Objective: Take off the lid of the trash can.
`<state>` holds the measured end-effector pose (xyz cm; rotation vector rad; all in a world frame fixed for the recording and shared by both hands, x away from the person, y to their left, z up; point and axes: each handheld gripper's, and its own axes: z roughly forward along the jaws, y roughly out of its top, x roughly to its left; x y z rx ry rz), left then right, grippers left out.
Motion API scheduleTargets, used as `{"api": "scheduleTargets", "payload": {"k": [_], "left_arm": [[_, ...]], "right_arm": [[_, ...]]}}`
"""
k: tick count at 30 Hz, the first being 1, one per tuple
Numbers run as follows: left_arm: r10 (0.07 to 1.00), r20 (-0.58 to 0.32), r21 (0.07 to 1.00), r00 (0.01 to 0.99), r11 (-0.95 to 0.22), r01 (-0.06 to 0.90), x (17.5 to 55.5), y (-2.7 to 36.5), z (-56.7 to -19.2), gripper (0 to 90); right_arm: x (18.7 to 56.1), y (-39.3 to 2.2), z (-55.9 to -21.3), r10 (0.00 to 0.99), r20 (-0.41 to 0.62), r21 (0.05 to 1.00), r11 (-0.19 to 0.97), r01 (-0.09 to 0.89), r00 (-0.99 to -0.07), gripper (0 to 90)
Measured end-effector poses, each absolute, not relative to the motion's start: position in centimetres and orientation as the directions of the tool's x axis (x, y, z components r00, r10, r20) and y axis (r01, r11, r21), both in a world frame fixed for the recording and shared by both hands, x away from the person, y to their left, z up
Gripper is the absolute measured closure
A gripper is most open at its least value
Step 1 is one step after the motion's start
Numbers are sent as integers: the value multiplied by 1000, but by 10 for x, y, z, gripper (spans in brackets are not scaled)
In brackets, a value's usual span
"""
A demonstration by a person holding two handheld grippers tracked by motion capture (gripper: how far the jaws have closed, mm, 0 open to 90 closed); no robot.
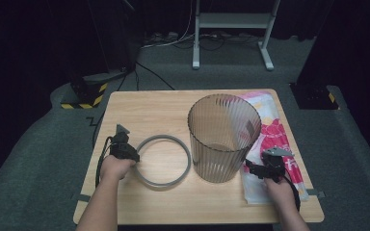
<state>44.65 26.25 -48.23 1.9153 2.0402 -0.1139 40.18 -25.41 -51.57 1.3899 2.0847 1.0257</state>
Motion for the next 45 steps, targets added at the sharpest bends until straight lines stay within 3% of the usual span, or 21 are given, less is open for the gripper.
{"api": "scheduleTargets", "payload": {"k": [3, 7, 12, 17, 21, 26, 34, 37, 45], "left_arm": [[965, -263, 181, -13, 63, 981, 446, 260, -483, 766], [975, -222, 237, 6, 48, 970, 442, 259, -479, 571], [989, -139, 294, 46, -3, 956, 430, 265, -473, 496], [989, -50, 430, 141, -106, 897, 401, 266, -467, 454], [987, 21, 514, 159, -147, 845, 378, 268, -470, 434], [992, -3, 564, 128, -104, 819, 364, 273, -491, 399], [990, 46, 625, 135, -134, 769, 358, 274, -512, 297], [995, -12, 652, 99, -68, 755, 356, 280, -517, 256], [992, -3, 720, 124, -84, 689, 352, 280, -526, 204]], "right_arm": [[402, -254, -516, 913, 46, 773, 224, 593, -406, 228], [401, -253, -516, 911, 44, 771, 230, 594, -410, 228], [402, -253, -517, 912, 45, 767, 230, 600, -408, 228], [402, -253, -517, 910, 41, 765, 236, 599, -412, 228], [401, -252, -516, 911, 34, 768, 239, 594, -411, 226], [401, -253, -516, 912, 22, 764, 249, 595, -410, 226], [402, -254, -515, 915, 12, 763, 252, 595, -404, 225], [400, -252, -515, 916, -6, 759, 265, 594, -402, 220], [398, -248, -511, 924, -7, 767, 250, 590, -382, 212]]}}
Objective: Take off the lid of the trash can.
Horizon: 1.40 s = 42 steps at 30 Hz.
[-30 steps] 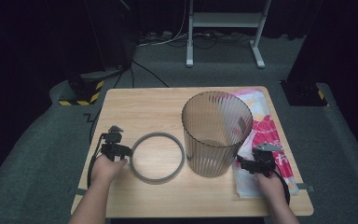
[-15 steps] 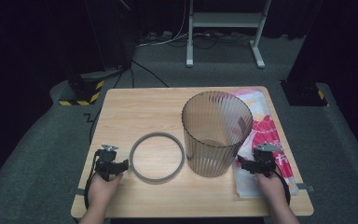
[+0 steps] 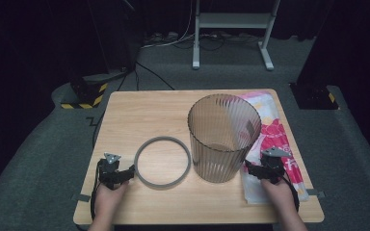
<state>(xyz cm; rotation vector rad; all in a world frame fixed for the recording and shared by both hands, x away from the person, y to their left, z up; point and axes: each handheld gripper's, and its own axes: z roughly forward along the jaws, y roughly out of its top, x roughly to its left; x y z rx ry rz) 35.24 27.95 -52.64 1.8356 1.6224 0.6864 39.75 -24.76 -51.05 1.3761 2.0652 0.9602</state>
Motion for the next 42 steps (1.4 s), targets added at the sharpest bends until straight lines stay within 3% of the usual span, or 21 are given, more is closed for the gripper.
{"api": "scheduleTargets", "payload": {"k": [3, 14, 26, 30, 36, 42], "left_arm": [[993, 0, 733, 118, -80, 676, 352, 277, -529, 156], [992, 2, 731, 129, -90, 676, 350, 278, -529, 156], [990, 0, 735, 141, -95, 672, 348, 277, -529, 176], [990, 1, 735, 140, -96, 671, 347, 277, -529, 177], [991, 4, 734, 137, -96, 672, 346, 277, -529, 178], [991, 4, 734, 136, -95, 672, 345, 277, -529, 179]], "right_arm": [[394, -247, -510, 927, -20, 764, 256, 593, -376, 203], [393, -261, -517, 943, 1, 677, 244, 695, -332, 193], [367, -244, -518, 933, -6, 690, 264, 674, -359, 216], [364, -247, -508, 935, -6, 707, 255, 660, -354, 274], [378, -271, -487, 950, -31, 740, 231, 631, -311, 275], [411, -300, -488, 964, -43, 721, 213, 660, -264, 244]]}}
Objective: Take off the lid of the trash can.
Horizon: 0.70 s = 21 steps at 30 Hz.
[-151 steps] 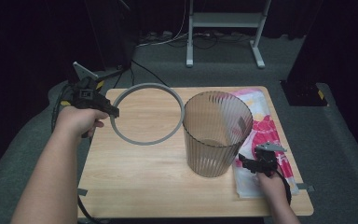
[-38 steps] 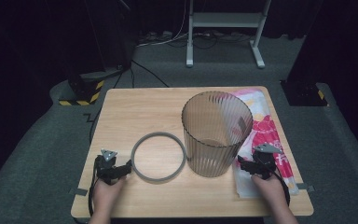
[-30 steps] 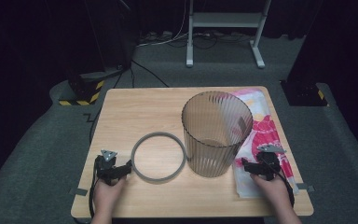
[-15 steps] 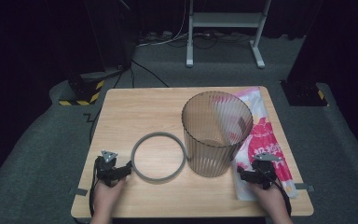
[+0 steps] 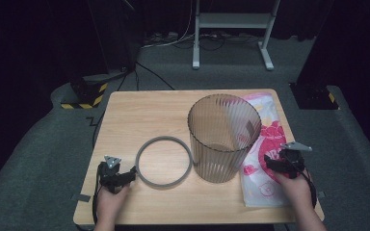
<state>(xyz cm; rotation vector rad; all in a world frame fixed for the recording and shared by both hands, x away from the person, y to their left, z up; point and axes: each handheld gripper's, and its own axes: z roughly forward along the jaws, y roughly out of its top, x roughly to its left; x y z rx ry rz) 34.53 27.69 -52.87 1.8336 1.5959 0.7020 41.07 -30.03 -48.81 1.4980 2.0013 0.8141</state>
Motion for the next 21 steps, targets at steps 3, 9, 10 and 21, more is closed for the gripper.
{"api": "scheduleTargets", "payload": {"k": [3, 9, 10, 21], "left_arm": [[991, 4, 734, 137, -95, 672, 345, 277, -529, 179], [991, 3, 734, 137, -95, 672, 345, 277, -529, 179], [991, 3, 734, 136, -95, 672, 345, 277, -529, 179], [991, 3, 735, 136, -94, 671, 345, 277, -529, 181]], "right_arm": [[427, -313, -492, 973, -47, 700, 194, 687, -226, 244], [451, -330, -498, 989, -17, 670, 118, 733, -144, 226], [453, -332, -500, 991, -19, 667, 112, 737, -133, 215], [459, -327, -511, 989, -5, 653, 116, 749, -149, 310]]}}
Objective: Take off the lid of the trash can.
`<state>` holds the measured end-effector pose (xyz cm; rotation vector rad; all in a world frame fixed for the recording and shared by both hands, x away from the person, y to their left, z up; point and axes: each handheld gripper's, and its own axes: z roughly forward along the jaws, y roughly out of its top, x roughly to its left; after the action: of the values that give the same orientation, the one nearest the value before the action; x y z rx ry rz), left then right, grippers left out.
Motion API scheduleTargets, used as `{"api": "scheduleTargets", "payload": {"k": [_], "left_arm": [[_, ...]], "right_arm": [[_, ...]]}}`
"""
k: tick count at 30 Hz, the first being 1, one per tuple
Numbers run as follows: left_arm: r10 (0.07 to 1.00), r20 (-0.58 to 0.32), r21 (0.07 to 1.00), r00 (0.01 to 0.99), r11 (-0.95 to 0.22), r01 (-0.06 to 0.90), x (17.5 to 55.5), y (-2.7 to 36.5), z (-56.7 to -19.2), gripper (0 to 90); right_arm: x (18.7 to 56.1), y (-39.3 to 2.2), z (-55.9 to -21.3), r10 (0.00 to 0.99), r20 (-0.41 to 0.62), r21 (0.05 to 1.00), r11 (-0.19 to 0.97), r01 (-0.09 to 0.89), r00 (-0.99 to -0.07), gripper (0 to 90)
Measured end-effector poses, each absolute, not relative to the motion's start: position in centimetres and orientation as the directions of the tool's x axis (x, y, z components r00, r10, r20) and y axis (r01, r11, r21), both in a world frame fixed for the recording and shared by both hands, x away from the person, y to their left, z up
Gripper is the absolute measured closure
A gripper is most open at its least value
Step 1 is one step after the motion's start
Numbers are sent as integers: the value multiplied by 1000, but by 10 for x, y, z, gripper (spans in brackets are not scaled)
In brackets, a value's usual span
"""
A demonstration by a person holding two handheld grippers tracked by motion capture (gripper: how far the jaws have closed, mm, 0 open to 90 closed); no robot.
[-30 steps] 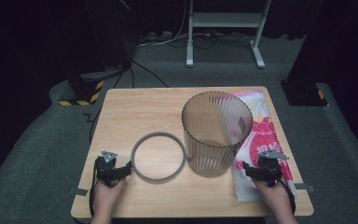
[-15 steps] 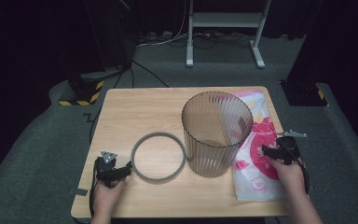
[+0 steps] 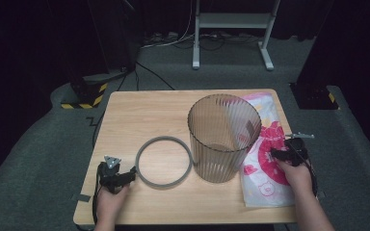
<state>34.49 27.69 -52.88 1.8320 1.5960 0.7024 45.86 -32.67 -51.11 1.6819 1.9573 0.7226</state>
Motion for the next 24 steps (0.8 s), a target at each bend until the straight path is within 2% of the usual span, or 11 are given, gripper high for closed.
{"api": "scheduleTargets", "payload": {"k": [2, 3, 8, 10, 14, 24], "left_arm": [[991, 3, 735, 136, -95, 672, 345, 277, -529, 181], [991, 3, 735, 136, -94, 672, 345, 277, -529, 181], [991, 3, 735, 136, -95, 672, 345, 277, -529, 182], [991, 3, 735, 136, -95, 672, 345, 277, -529, 182], [990, 2, 735, 139, -96, 672, 345, 277, -529, 182], [988, -23, 746, 150, -84, 661, 342, 280, -528, 140]], "right_arm": [[457, -320, -511, 983, -6, 665, 142, 733, -185, 399], [455, -317, -511, 979, -9, 674, 157, 722, -204, 497], [453, -307, -511, 970, 13, 688, 168, 706, -243, 857], [453, -307, -510, 967, 43, 684, 155, 713, -251, 887], [444, -306, -497, 966, 46, 730, 142, 668, -255, 890], [416, -306, -434, 963, 101, 870, 36, 491, -250, 890]]}}
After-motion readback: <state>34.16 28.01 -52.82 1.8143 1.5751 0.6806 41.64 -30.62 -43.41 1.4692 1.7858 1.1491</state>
